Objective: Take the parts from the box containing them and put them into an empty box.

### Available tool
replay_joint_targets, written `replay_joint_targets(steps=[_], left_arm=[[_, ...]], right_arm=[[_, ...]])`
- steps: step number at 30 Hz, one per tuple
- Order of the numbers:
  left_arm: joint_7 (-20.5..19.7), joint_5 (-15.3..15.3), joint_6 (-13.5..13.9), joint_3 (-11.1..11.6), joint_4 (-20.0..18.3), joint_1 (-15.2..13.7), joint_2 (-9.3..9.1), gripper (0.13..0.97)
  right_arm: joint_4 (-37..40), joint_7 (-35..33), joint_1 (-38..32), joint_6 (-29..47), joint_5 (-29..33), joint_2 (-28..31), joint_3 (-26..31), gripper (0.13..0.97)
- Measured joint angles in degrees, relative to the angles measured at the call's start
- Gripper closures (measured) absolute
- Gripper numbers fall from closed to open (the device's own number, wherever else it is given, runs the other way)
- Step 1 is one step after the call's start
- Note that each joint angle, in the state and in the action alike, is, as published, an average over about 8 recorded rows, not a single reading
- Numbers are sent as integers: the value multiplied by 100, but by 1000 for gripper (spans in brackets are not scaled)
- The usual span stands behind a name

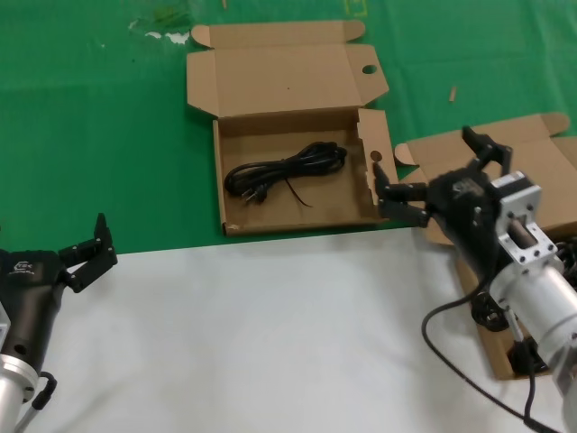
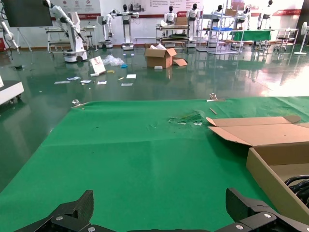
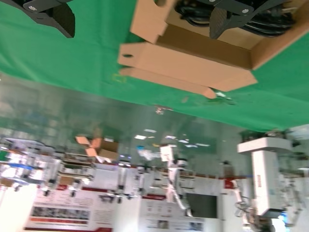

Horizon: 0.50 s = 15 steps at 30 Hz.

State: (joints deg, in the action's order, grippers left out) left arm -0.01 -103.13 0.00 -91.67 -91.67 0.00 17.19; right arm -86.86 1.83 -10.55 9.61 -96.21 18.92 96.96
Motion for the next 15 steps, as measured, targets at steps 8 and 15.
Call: replay_joint_targets(steps=[8,15], left_arm=[[0,0,0,0,0,0,0,132],[0,-1,0,0,0,0,0,132]], right_arm=[[-228,-87,501,-456,-329,-82,-251,129],[-387,-147,848,-772,-556,-139,-425,129]])
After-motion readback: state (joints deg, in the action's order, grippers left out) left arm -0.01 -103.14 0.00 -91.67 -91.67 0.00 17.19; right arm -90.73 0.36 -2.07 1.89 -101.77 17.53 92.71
